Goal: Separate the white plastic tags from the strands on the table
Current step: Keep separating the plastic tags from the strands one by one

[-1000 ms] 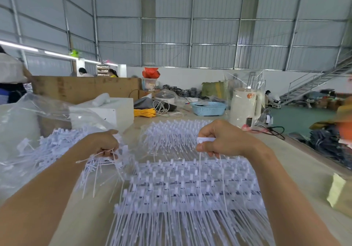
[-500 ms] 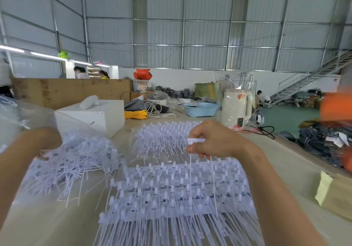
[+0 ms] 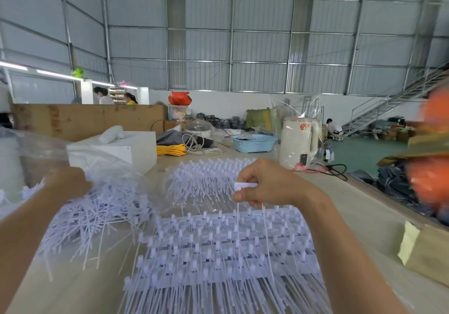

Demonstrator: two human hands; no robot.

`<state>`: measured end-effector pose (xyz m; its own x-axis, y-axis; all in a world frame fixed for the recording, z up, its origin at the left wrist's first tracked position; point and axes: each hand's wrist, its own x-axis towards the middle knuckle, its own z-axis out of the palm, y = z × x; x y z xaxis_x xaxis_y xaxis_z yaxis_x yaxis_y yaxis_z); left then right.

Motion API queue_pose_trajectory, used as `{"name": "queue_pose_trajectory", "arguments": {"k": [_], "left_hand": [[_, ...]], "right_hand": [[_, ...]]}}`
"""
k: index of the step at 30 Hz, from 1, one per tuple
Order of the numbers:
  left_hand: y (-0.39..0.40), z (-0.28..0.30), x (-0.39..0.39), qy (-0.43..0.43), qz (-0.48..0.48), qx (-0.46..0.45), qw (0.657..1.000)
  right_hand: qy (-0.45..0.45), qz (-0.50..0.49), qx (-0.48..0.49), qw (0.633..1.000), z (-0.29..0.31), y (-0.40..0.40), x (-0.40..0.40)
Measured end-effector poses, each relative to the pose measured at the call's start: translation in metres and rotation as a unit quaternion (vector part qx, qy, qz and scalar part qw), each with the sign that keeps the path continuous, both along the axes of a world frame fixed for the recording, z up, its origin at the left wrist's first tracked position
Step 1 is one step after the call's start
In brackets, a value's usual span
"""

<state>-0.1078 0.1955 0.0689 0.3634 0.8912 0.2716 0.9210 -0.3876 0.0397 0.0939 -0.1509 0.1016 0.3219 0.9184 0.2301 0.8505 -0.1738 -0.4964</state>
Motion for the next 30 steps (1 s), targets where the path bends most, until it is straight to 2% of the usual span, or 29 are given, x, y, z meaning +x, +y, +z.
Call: {"name": "queue_pose_trajectory", "arguments": {"k": [2, 3, 5, 7, 8, 9, 11, 12, 13, 17, 21, 23, 25, 28, 30], "left_hand": [[-0.013, 0.004, 0.004, 0.039, 0.024, -0.035, 0.998], [-0.025, 0.012, 0.008, 0.082, 0.007, -0.03, 0.996], [-0.057, 0.025, 0.021, 0.078, -0.053, -0.027, 0.995], [-0.108, 0.03, 0.038, -0.004, -0.133, -0.027, 0.991], [-0.133, 0.031, 0.049, -0.065, -0.204, -0.074, 0.974], [-0.162, 0.031, 0.058, -0.124, -0.289, -0.149, 0.938], [-0.211, 0.026, 0.07, -0.19, -0.407, -0.341, 0.826], [-0.226, 0.021, 0.075, -0.199, -0.434, -0.384, 0.79], [-0.232, 0.013, 0.083, -0.209, -0.449, -0.392, 0.776], [-0.229, -0.009, 0.097, -0.295, -0.433, -0.395, 0.754], [-0.223, -0.012, 0.099, -0.407, -0.4, -0.4, 0.717], [-0.226, -0.013, 0.102, -0.431, -0.395, -0.41, 0.7], [-0.232, -0.015, 0.103, -0.419, -0.41, -0.399, 0.704], [-0.236, -0.017, 0.102, -0.394, -0.431, -0.328, 0.743], [-0.237, -0.015, 0.101, -0.394, -0.43, -0.304, 0.753]], "right_hand": [[0.008, 0.001, -0.016, 1.0, -0.002, 0.002, 0.001], [0.012, 0.002, -0.028, 1.0, -0.003, 0.003, 0.001], [0.009, 0.006, -0.055, 0.998, -0.004, 0.004, 0.002], [0.003, 0.008, -0.066, 0.998, -0.004, 0.005, 0.002], [0.002, 0.01, -0.063, 0.998, -0.004, 0.005, 0.002], [0.001, 0.012, -0.054, 0.998, -0.004, 0.005, 0.001], [-0.01, 0.009, -0.035, 0.999, -0.005, 0.006, 0.001], [-0.017, 0.006, -0.031, 0.999, -0.005, 0.005, 0.001], [-0.02, 0.004, -0.03, 0.999, -0.005, 0.005, 0.002], [0.051, -0.007, -0.029, 0.998, -0.005, 0.001, 0.006], [0.004, -0.019, -0.071, 0.997, -0.001, -0.007, 0.011], [-0.004, -0.011, -0.064, 0.998, -0.001, -0.009, 0.013], [-0.012, -0.001, -0.056, 0.998, -0.002, -0.008, 0.013], [0.008, 0.014, -0.048, 0.999, -0.004, -0.005, 0.011], [0.009, 0.015, -0.034, 0.999, -0.006, -0.002, 0.013]]}}
